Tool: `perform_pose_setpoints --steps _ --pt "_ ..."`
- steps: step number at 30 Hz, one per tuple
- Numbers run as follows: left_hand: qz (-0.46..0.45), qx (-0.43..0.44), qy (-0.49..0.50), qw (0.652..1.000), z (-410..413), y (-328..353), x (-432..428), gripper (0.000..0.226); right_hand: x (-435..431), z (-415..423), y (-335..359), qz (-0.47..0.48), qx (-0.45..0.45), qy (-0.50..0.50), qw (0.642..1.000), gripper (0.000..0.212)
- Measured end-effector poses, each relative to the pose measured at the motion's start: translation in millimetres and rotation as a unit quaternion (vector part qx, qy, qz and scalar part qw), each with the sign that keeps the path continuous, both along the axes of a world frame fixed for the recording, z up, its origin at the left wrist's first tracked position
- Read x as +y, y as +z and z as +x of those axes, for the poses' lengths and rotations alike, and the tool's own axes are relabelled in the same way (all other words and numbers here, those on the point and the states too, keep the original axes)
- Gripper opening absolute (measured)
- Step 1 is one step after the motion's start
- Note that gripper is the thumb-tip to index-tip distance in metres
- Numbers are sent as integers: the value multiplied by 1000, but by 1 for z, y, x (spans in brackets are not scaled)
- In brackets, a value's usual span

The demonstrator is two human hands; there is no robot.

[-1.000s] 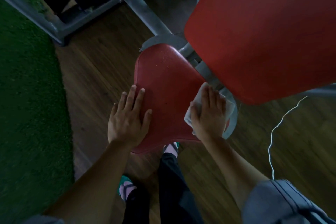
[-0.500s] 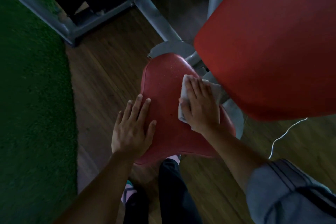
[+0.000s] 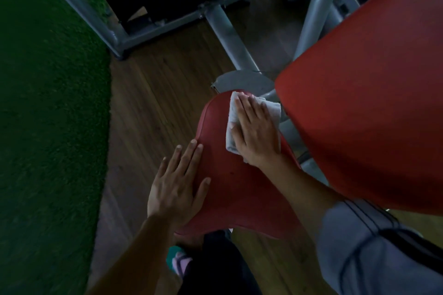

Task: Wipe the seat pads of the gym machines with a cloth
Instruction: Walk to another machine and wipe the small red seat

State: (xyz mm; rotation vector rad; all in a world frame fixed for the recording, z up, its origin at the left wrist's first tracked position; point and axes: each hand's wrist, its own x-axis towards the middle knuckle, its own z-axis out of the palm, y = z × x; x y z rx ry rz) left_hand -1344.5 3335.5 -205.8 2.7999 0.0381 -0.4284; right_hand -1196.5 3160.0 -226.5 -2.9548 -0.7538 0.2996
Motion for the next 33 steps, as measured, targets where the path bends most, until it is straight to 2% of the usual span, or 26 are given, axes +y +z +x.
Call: perform_pose_setpoints --steps 2,4,8,11,13,16,18,21,23,28,33 --pt "-4 0 1 1000 -1 -1 0 68 -15 -16 4 19 0 80 997 62" --pt "-10 -4 0 1000 -1 -1 1 68 -29 -35 8 49 6 94 994 60" --pt "-5 -14 -4 1000 -1 -2 1 68 -17 -16 -4 25 -19 -5 999 62" --pt "5 -23 -6 1000 -2 -4 1 69 13 25 -11 59 1 -99 993 61" --pt "8 -27 -7 1000 -2 -5 1 69 21 30 -10 41 -22 -54 997 58" --pt "3 -21 0 1000 -3 -6 0 70 6 1 -4 38 -15 144 989 59" --pt "-1 -22 3 1000 -3 -5 0 70 -7 -4 -1 57 3 198 979 56" --pt "-2 -22 2 1000 -3 -5 0 71 7 23 -5 92 -4 107 990 56" --pt "5 -22 2 1000 -3 -6 1 71 23 35 -4 76 -10 62 995 58" --pt "-2 -24 17 1000 -2 -7 2 76 12 -20 1 51 -18 191 980 57" --pt "-10 -27 70 997 -13 -5 7 79 4 -43 6 96 31 167 981 57"
